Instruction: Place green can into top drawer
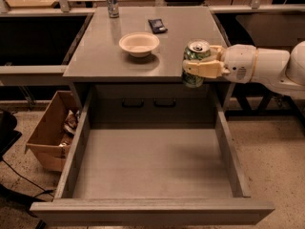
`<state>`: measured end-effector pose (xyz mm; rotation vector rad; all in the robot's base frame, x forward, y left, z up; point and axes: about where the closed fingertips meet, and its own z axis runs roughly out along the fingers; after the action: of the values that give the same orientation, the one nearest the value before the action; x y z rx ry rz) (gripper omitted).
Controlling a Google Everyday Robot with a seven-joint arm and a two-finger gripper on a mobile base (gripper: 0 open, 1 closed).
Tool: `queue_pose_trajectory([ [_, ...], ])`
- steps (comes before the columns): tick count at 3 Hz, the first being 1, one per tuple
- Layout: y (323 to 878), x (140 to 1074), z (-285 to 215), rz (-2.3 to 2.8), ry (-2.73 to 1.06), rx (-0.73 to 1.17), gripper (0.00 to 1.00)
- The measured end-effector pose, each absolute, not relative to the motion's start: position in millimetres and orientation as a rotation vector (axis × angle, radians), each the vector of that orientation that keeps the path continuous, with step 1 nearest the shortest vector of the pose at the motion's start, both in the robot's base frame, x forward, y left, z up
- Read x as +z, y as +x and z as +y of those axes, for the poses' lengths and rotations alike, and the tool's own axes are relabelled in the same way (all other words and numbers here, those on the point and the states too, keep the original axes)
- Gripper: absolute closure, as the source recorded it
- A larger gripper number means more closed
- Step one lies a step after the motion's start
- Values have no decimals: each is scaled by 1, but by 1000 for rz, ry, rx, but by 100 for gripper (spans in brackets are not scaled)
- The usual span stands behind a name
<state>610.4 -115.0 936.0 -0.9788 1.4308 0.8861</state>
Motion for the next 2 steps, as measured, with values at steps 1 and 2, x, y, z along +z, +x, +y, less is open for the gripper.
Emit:
queue_pose_trajectory([
  [1, 610, 937, -116, 1435, -976, 893, 100],
  [2, 598, 917, -95, 1444, -989, 932, 100],
])
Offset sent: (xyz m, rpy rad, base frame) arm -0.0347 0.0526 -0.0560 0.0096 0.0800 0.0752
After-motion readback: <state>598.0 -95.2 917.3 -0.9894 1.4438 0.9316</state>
